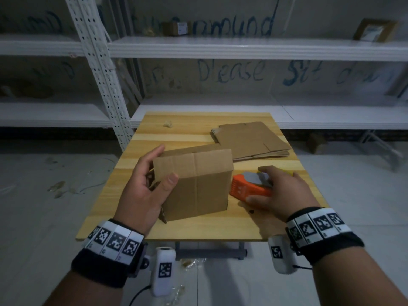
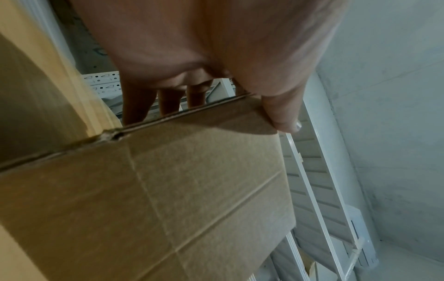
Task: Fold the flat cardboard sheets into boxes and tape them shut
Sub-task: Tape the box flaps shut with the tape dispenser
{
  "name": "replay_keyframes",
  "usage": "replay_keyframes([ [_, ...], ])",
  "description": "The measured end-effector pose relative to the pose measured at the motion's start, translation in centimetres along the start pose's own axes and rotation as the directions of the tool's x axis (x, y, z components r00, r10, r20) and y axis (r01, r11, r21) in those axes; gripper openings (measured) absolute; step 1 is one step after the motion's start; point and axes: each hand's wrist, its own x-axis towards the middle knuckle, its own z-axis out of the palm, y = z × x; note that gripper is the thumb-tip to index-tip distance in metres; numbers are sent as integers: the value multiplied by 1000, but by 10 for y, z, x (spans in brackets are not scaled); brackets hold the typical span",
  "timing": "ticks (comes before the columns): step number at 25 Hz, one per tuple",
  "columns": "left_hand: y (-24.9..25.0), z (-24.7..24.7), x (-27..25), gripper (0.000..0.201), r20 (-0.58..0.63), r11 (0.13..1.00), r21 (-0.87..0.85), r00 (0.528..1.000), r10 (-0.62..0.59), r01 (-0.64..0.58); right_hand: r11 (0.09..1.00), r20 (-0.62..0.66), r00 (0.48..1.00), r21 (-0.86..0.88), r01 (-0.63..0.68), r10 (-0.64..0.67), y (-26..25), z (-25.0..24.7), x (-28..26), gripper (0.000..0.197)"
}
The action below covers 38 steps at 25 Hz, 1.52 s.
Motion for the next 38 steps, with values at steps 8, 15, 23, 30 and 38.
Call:
replay_keyframes([
  [8, -1, 2, 1, 115, -153, 999, -19, 987, -47, 44, 982, -135, 990, 180, 64, -40, 6, -6, -5, 69],
  [15, 22, -4, -5, 74, -286, 999, -37, 958, -15, 4, 855, -292, 951, 463, 235, -103, -2, -24, -24, 70],
  [23, 52, -17, -5, 14, -406, 983, 155, 900, 156, -100, 668, -499, 841, 554, 496, -210, -15, -58, -60, 60],
  [30, 90, -13, -17, 12, -166, 989, 33, 975, 149, -145, 567, -415, 804, 569, 595, -426, -28, -65, -81, 72],
  [38, 83, -1, -19, 54, 206, 993, -107, 978, -24, 47, 547, -356, 777, 560, 622, -519, -34, -59, -81, 70],
])
